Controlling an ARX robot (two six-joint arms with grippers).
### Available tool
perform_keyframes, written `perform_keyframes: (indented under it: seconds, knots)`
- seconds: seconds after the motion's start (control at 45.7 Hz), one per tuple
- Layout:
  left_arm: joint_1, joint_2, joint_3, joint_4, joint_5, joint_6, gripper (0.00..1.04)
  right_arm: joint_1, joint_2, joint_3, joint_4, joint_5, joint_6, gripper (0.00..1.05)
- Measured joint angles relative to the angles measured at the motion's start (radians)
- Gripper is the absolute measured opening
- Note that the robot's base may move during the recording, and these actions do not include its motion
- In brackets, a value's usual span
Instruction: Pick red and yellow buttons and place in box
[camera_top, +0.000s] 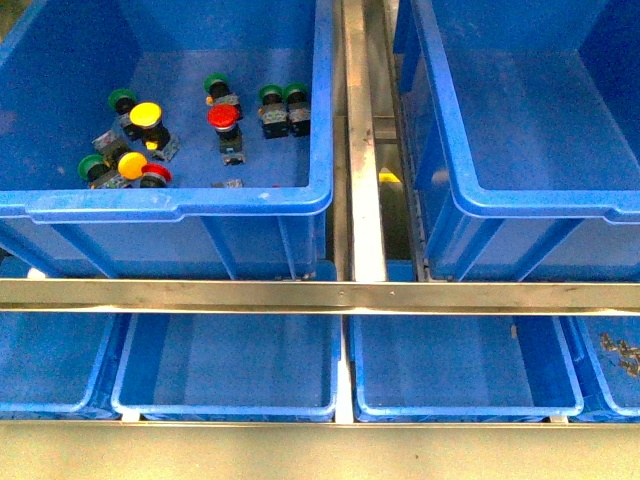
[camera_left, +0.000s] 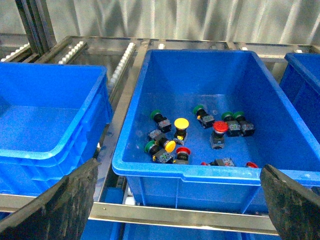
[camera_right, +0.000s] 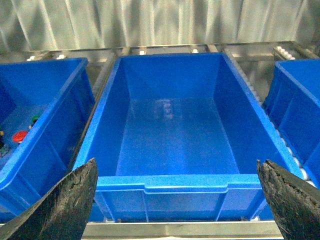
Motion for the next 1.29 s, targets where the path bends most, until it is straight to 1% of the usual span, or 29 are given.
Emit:
perform_keyframes:
  seconds: [1.291]
  knots:
    - [0.000,0.000,0.000,0.000,0.000,0.000,0.97,0.000,0.000,0.000,0.000,0.000,0.000,0.97]
